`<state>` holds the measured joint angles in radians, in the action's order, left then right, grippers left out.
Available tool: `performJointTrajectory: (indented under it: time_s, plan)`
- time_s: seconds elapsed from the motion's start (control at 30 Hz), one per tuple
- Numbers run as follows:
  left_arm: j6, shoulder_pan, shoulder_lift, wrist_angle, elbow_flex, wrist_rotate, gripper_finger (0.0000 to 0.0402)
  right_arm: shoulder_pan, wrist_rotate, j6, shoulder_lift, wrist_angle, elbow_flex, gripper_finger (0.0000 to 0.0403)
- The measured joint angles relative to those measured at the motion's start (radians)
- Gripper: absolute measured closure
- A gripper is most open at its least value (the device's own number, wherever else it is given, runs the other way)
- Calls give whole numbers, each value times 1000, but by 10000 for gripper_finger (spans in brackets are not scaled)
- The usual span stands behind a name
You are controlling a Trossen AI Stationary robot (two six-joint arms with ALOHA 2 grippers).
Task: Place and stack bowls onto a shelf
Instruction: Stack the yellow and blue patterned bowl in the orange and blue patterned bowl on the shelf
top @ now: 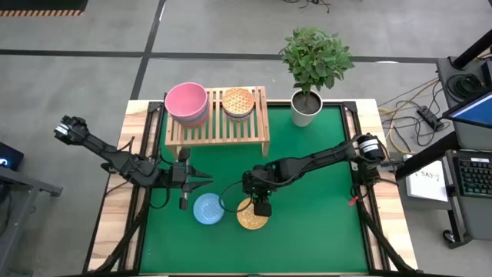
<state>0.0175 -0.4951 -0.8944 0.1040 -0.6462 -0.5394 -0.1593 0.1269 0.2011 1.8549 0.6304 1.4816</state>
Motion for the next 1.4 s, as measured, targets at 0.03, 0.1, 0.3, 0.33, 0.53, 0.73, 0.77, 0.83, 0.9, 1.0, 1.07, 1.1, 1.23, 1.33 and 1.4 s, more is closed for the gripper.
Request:
performJointTrajectory:
  time_s: [0.03,0.1,0.3,0.33,0.53,0.73,0.77,0.83,0.9,1.0,1.07,1.1,1.23,1.33,1.4]
  plan:
    - [0,0,3,0,3,0,365,0,-18,9,7,0,0,216]
    - [0,0,9,0,7,1,365,0,-54,26,16,7,-3,222]
    - [3,-2,13,0,10,1,365,0,-68,60,22,-9,-4,231]
    - [8,-2,13,-1,10,1,365,0,-68,63,25,-15,-4,231]
    - [24,-2,13,0,10,1,365,-5,-68,79,26,-61,-39,232]
    - [25,-2,13,-1,10,1,365,-9,-68,89,27,-73,-52,232]
    - [25,-2,13,-1,10,1,365,-9,-68,90,27,-74,-55,232]
    - [25,-2,13,0,10,1,365,-9,-68,96,27,-85,-63,233]
    - [25,-2,13,0,10,1,365,-9,-67,100,27,-93,-69,243]
    - [25,-2,13,0,10,1,365,-9,-58,100,27,-90,-78,276]
    - [25,-2,13,0,10,1,365,-9,-46,98,27,-90,-79,306]
    - [25,-2,13,0,10,1,365,-9,-43,98,27,-91,-79,322]
    - [25,-2,13,0,10,1,365,-9,-8,91,24,-92,-79,381]
    - [26,-2,13,0,10,1,365,-2,32,87,7,-42,-58,390]
    - [26,-2,13,0,10,1,365,12,69,93,-9,-5,-14,391]
